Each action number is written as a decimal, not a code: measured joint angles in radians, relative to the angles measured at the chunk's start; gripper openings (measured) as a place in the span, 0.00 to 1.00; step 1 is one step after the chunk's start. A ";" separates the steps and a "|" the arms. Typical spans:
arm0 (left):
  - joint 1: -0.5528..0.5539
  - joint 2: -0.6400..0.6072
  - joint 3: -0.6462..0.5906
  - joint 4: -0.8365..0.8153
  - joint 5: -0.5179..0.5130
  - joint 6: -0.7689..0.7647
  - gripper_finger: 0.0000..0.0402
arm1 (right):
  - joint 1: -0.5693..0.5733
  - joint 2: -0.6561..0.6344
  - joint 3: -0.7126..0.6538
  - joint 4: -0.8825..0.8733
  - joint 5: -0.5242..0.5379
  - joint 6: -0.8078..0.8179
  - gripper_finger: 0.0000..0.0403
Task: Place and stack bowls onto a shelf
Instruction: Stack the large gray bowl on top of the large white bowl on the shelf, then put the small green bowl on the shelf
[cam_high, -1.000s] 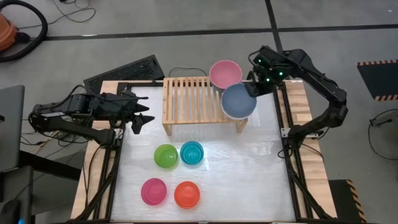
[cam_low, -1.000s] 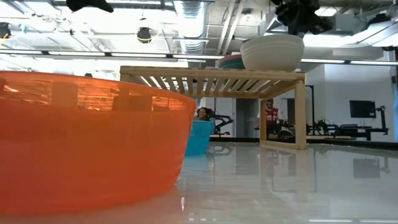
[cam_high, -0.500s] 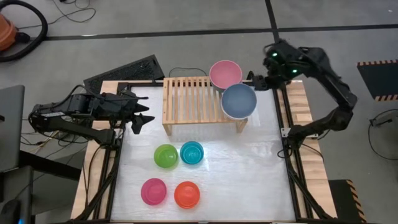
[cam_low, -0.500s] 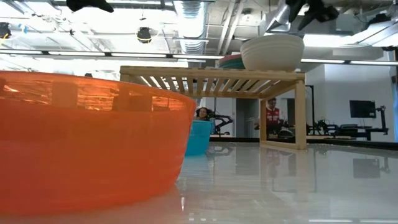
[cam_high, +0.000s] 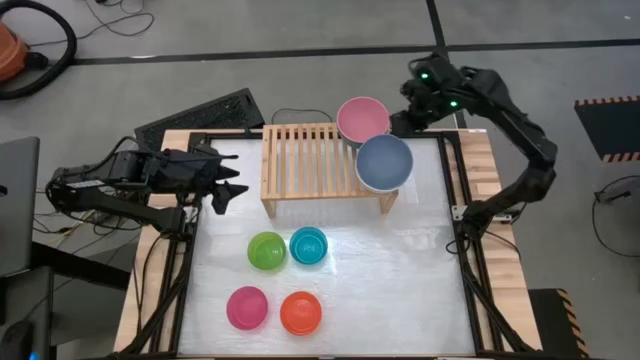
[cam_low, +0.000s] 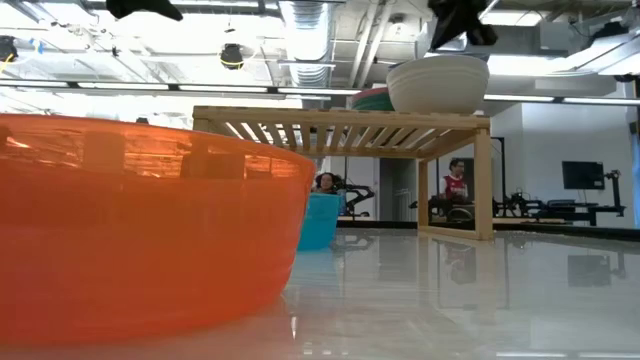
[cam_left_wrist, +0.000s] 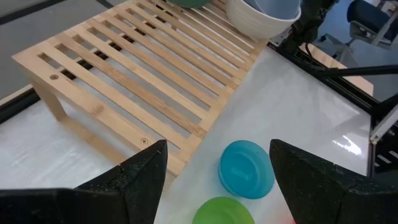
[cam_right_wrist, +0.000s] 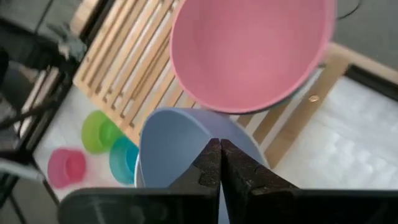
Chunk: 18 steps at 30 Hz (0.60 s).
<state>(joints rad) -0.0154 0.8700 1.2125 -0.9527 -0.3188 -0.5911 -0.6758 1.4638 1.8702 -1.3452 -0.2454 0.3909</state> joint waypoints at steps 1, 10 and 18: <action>0.000 0.000 0.000 0.000 -0.005 0.000 0.66 | 0.000 0.015 0.000 -0.007 -0.014 -0.018 0.07; 0.000 0.000 0.000 -0.001 -0.029 0.000 0.66 | -0.020 0.099 -0.002 -0.091 -0.015 -0.086 0.06; 0.000 0.000 0.000 0.000 -0.046 0.000 0.66 | -0.042 0.084 -0.002 -0.077 -0.016 -0.085 0.07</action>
<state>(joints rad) -0.0151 0.8700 1.2125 -0.9531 -0.3648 -0.5915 -0.7177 1.5476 1.8687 -1.4220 -0.2618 0.3057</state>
